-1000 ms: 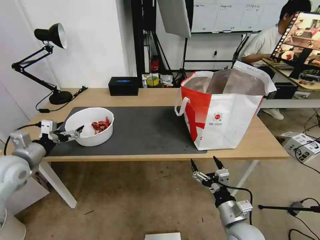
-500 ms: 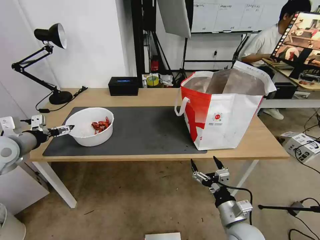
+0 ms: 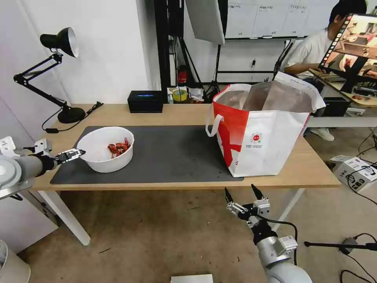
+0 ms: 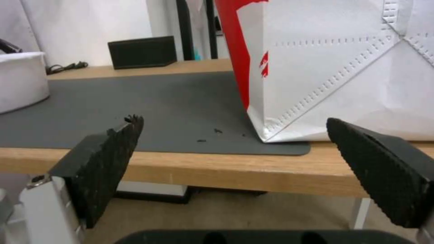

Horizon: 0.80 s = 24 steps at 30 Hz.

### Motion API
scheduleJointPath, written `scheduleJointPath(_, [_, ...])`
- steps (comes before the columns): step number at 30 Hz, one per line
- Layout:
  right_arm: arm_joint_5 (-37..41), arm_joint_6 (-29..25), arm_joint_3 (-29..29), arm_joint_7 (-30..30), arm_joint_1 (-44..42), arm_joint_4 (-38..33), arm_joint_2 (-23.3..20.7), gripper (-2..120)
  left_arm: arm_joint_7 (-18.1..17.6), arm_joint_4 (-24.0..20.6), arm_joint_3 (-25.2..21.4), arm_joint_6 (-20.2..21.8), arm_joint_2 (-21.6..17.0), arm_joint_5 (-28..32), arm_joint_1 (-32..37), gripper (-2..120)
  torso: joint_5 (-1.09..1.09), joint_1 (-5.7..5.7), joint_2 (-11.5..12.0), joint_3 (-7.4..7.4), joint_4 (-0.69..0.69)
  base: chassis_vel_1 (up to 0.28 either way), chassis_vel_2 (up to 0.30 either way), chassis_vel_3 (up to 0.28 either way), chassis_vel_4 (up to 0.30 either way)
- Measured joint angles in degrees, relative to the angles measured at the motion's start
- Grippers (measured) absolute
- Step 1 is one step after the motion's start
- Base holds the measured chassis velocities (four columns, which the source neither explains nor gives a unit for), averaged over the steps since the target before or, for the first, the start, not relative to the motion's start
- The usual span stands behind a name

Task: Pick up the trash from the table and place it into the takeout bag.

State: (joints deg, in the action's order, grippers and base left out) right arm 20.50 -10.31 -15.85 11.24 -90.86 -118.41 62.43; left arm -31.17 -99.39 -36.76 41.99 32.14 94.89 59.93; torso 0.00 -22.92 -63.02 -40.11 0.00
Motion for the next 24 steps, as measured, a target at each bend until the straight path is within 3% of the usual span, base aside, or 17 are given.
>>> scheduleJointPath(24, [0.0, 0.0, 0.0, 0.0, 0.0, 0.0, 0.0, 100, -0.4, 4.3, 7.2, -0.3, 2.8, 0.5, -7.8, 100, 0.01, 0.00, 0.0, 0.00, -0.01, 0.000, 0.000, 0.000, 0.000])
